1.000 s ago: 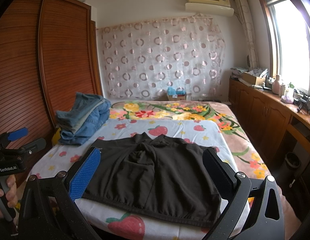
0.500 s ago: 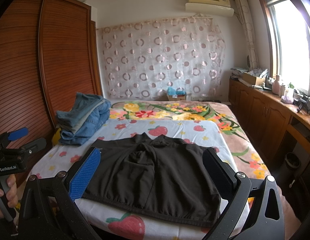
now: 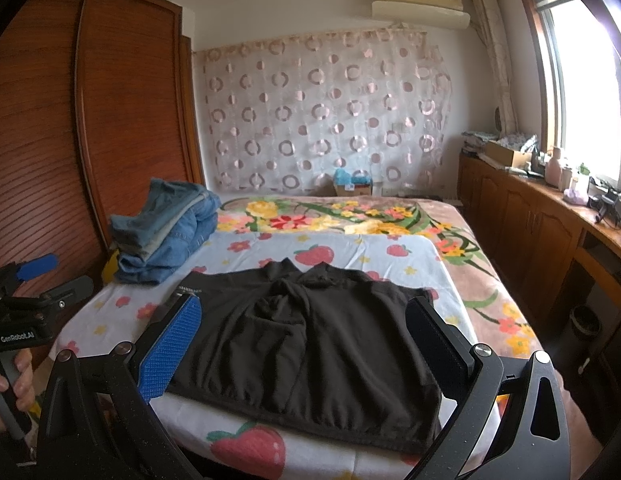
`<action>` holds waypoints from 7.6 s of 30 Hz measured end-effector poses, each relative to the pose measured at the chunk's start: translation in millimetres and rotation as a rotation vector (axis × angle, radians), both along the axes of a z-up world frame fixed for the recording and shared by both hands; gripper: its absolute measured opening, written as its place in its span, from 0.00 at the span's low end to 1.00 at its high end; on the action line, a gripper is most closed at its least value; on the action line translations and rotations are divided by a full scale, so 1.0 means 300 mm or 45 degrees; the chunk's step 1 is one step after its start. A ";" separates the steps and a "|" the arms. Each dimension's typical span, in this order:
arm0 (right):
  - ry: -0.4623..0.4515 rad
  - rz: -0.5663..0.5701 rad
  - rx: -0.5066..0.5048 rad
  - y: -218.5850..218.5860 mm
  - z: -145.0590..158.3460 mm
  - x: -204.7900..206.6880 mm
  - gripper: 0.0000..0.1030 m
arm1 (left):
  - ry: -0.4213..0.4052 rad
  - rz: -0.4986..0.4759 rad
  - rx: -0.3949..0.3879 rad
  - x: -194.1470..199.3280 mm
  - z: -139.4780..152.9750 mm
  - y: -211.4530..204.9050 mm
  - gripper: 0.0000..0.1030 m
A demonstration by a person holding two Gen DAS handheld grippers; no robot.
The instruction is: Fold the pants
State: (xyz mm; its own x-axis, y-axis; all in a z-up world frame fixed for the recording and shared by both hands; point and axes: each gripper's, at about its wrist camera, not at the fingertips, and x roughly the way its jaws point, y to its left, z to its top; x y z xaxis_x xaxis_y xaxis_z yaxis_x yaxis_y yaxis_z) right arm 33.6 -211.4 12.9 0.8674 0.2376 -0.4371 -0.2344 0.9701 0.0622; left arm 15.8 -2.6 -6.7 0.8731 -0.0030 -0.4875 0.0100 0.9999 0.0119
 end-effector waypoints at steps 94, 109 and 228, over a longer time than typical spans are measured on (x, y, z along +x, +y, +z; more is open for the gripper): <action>0.321 0.079 -0.071 -0.138 -0.319 0.085 0.66 | 0.200 -0.559 -0.128 0.165 -0.097 -0.168 0.04; 0.345 0.116 -0.065 -0.090 -0.338 0.101 0.66 | 0.430 -0.256 -0.093 0.114 -0.334 0.097 0.23; 0.313 0.259 -0.105 0.010 -0.349 0.172 0.01 | 0.391 -0.462 -0.158 0.257 -0.399 -0.170 0.51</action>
State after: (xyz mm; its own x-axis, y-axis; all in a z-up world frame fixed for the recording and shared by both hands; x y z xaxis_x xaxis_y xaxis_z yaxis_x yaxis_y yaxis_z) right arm 85.3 -208.5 -91.6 0.6718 0.3504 -0.6526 -0.4119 0.9090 0.0640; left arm 92.8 -53.5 -126.5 0.6211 -0.3544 -0.6990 0.3423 0.9250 -0.1649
